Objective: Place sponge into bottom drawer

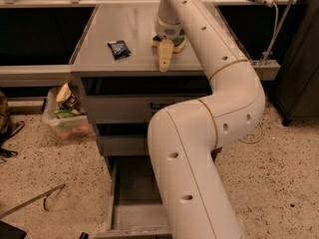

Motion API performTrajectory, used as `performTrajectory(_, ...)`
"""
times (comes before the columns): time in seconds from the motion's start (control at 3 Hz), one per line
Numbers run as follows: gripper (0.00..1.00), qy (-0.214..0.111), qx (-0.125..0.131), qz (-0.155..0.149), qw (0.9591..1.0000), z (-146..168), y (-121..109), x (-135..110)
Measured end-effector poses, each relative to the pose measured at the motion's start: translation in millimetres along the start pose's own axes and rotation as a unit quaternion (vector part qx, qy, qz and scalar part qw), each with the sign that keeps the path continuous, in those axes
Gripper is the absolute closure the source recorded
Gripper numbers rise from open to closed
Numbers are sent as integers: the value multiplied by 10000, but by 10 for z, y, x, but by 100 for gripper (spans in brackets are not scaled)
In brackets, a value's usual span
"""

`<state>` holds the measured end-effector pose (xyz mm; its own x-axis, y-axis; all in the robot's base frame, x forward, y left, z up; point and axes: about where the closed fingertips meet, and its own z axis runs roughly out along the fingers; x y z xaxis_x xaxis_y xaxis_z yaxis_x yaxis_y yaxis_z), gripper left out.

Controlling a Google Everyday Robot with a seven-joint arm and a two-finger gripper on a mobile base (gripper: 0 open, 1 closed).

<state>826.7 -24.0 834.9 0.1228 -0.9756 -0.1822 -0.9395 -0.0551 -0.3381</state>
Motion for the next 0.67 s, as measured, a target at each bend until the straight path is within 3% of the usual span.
performTrajectory(0.67,42,0,-11,4,10000,6,5,-1)
